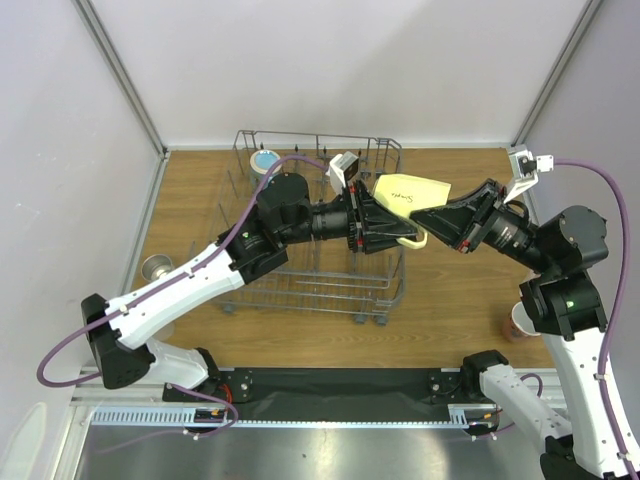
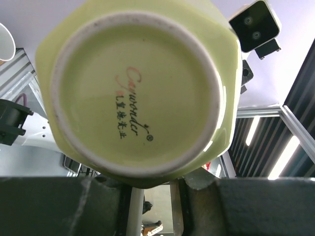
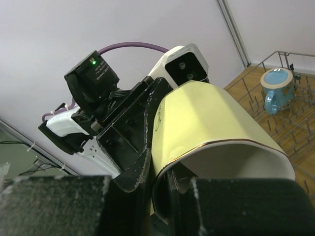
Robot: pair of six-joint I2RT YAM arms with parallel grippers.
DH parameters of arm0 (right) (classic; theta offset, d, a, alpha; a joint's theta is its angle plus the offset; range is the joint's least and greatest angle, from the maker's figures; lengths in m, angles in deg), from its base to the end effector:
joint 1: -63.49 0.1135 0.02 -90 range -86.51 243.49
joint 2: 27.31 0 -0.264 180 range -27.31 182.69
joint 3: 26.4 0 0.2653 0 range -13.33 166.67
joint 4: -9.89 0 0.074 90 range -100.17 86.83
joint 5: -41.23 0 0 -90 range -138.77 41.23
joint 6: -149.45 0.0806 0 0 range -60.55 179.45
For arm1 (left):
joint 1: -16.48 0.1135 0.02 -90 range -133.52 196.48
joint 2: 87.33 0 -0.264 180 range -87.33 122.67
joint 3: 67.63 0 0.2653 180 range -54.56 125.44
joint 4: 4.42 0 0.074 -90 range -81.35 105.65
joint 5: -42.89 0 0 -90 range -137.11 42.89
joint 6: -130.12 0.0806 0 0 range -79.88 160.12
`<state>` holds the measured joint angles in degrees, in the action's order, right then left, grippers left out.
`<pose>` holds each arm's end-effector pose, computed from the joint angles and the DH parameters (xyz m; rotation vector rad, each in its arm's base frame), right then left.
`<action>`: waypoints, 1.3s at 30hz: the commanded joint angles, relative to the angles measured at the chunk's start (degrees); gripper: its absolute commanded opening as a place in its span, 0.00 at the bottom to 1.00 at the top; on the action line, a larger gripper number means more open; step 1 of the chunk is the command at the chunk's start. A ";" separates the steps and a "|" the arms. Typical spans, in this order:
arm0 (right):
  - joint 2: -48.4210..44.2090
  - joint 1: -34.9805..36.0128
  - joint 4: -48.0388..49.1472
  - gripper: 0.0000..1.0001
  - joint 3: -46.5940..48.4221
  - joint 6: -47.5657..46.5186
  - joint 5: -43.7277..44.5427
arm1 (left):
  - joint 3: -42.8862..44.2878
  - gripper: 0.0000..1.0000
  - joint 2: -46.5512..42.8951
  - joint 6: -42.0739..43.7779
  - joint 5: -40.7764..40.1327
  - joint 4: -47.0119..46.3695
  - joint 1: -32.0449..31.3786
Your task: Load the cups into the dish rack
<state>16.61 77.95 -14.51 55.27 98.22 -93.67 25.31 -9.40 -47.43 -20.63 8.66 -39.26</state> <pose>0.1477 0.0968 0.4893 -0.4089 1.4804 1.2742 0.1770 -0.3236 0.4453 -0.0815 2.0946 -2.1503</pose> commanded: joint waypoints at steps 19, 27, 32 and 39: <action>-2.08 1.71 5.27 0.00 2.68 2.19 -2.73 | 2.92 0.27 1.43 4.05 -3.10 0.17 0.81; -2.79 1.89 -0.52 0.39 3.47 -1.05 -0.63 | 5.28 0.00 0.82 10.02 -5.11 4.37 1.08; -2.61 1.89 -5.10 0.63 3.65 -1.59 2.37 | 5.20 0.00 -0.67 15.03 -7.23 6.67 1.17; -2.53 1.89 -6.41 0.74 3.56 -0.62 3.77 | 7.82 0.00 -2.61 21.00 -10.74 13.77 2.13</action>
<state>15.06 79.53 -22.70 56.12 97.17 -91.01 28.35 -8.56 -32.67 -27.15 20.86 -38.48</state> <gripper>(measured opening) 0.734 0.233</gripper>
